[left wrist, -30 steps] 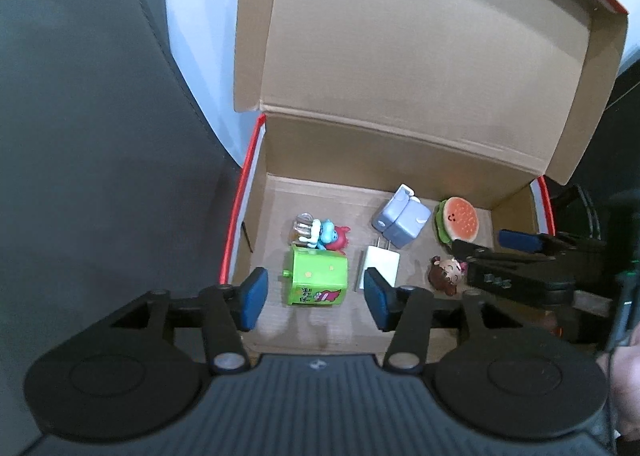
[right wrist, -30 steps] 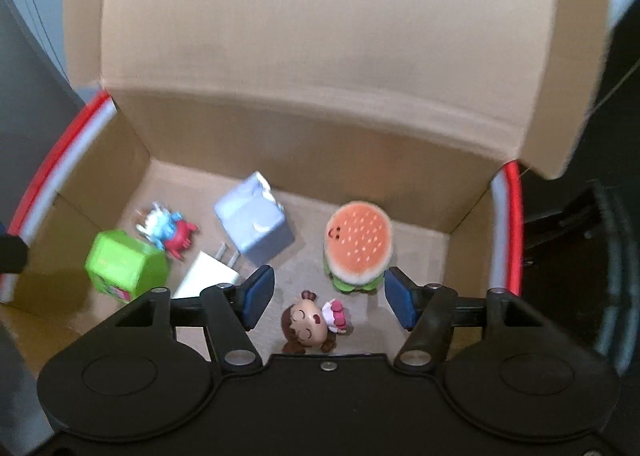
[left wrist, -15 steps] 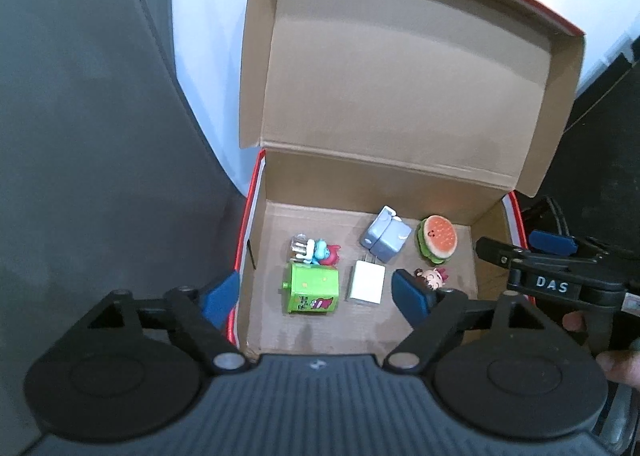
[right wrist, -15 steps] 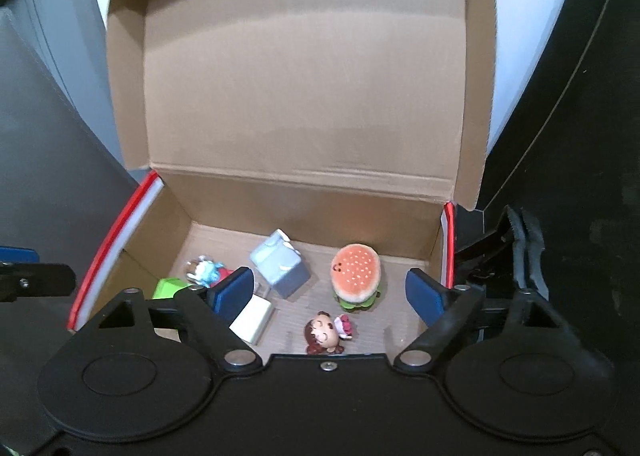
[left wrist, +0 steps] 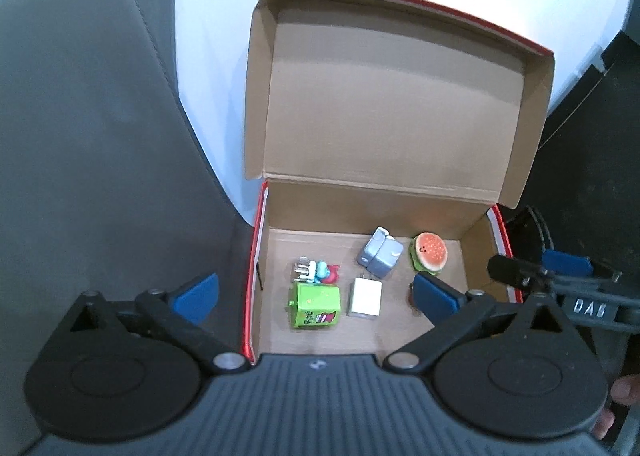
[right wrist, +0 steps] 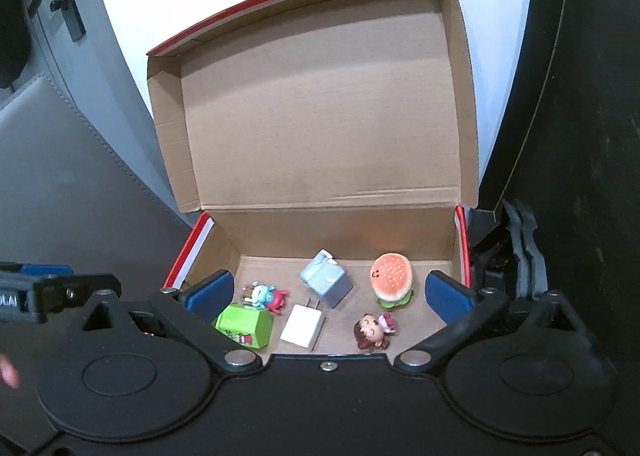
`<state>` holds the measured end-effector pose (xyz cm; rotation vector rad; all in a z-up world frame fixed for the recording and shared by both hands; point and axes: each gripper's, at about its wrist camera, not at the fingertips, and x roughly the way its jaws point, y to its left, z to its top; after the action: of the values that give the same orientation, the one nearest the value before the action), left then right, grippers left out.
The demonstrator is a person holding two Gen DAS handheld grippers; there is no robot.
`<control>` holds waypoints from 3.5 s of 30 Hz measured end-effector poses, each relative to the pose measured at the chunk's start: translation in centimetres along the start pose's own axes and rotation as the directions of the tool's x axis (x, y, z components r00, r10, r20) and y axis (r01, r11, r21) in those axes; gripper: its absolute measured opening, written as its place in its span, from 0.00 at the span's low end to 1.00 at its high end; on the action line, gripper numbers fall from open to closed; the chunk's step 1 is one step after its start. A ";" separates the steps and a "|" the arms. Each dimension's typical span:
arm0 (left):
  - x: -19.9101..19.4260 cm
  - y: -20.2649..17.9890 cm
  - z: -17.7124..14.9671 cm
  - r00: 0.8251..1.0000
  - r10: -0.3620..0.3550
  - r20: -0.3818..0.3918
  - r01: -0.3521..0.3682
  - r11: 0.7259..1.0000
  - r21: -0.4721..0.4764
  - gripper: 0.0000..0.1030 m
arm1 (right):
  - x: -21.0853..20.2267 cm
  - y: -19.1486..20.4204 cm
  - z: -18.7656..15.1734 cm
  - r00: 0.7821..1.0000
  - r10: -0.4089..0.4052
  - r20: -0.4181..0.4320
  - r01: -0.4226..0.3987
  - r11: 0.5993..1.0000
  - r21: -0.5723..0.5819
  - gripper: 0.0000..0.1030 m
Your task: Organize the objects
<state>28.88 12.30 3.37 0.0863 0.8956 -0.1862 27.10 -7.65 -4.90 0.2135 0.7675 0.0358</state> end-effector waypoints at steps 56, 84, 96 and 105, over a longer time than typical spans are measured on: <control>-4.5 0.1 -6.4 0.998 -0.027 0.053 0.023 0.997 0.076 0.99 | -5.5 2.8 -7.3 0.998 -0.057 0.030 0.052 0.990 0.131 1.00; -3.5 -0.7 -6.7 1.000 -0.031 0.000 0.031 0.996 0.087 0.99 | -4.8 2.3 -7.7 0.998 -0.060 -0.004 0.060 0.989 0.134 1.00; -3.4 -0.7 -6.7 1.000 -0.018 -0.005 0.018 0.996 0.092 0.99 | -4.8 2.4 -7.7 0.998 -0.065 -0.011 0.066 0.989 0.135 1.00; -3.4 -0.9 -6.6 1.000 -0.009 -0.004 0.009 0.996 0.094 0.99 | -4.7 2.4 -7.7 0.998 -0.066 -0.013 0.067 0.989 0.135 1.00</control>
<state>21.62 12.86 1.91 0.1705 0.8911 -0.2366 18.47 -4.41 -6.55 0.3162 0.7855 -0.0790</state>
